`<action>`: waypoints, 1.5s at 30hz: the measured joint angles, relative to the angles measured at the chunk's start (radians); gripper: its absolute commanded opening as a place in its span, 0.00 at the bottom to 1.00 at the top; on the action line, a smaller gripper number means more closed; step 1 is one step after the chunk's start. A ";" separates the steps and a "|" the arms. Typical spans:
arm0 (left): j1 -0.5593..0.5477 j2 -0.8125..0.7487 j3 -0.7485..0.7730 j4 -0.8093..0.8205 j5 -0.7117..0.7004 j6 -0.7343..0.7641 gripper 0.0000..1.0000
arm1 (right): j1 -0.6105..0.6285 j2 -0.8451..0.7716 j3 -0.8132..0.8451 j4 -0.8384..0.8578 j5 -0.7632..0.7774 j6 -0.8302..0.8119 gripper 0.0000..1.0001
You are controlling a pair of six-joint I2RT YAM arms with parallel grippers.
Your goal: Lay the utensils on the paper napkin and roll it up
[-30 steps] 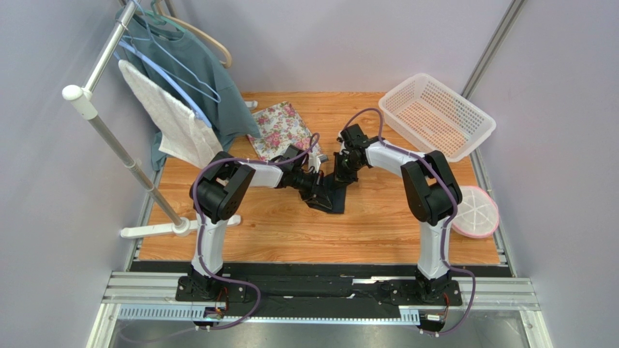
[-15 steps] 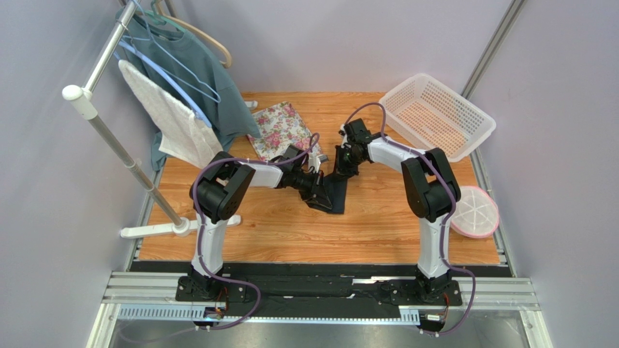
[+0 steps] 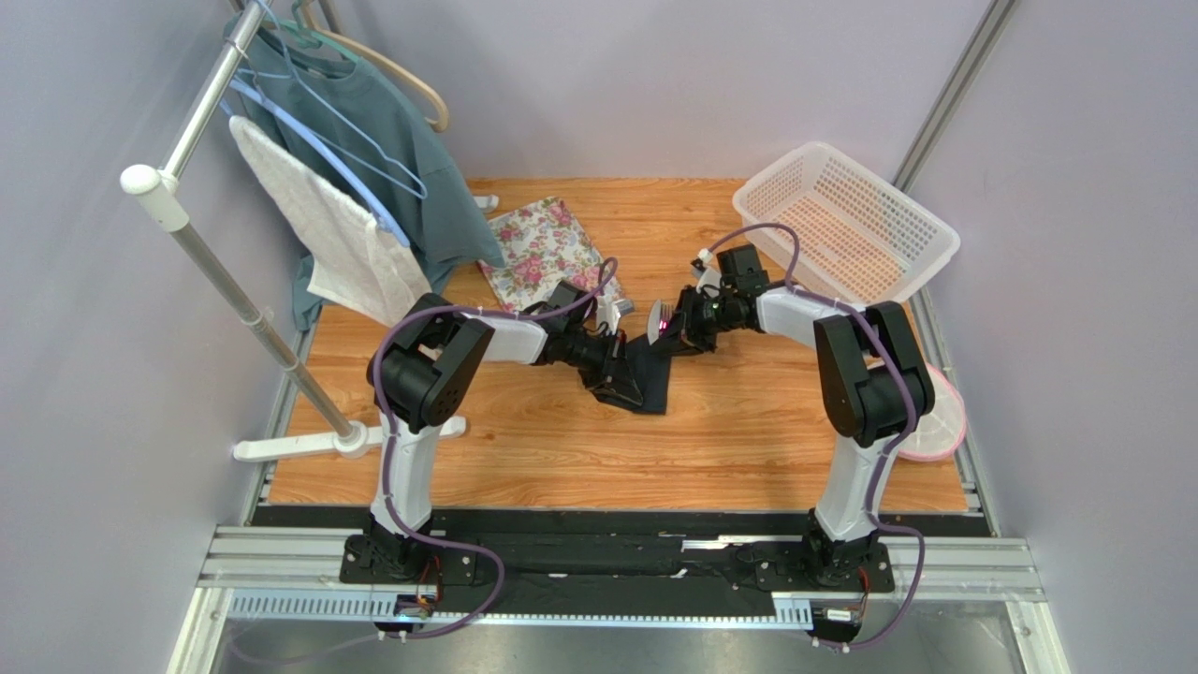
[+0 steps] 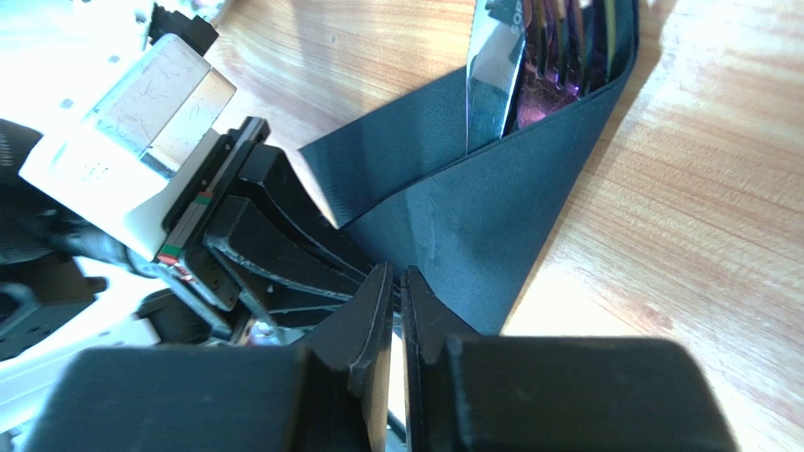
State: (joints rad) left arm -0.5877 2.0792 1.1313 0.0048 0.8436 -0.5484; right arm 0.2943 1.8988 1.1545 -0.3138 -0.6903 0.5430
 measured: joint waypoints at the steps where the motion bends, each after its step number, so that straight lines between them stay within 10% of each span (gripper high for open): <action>1: 0.000 0.000 0.000 0.001 0.000 -0.002 0.00 | -0.008 0.004 -0.010 0.021 -0.020 0.015 0.09; 14: 0.000 0.000 -0.004 0.008 0.001 -0.007 0.01 | -0.029 0.099 -0.027 0.158 -0.075 0.093 0.07; 26: -0.006 -0.052 -0.039 0.031 -0.030 0.002 0.44 | -0.028 0.141 -0.026 0.177 -0.096 0.063 0.00; 45: 0.189 -0.255 -0.157 -0.062 -0.254 0.041 0.65 | -0.028 0.144 -0.017 0.154 -0.099 0.001 0.00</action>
State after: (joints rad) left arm -0.3985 1.8240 0.9741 -0.0574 0.5892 -0.5072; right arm 0.2661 2.0426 1.1374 -0.1596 -0.7891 0.5442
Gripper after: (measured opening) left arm 0.652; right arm 0.007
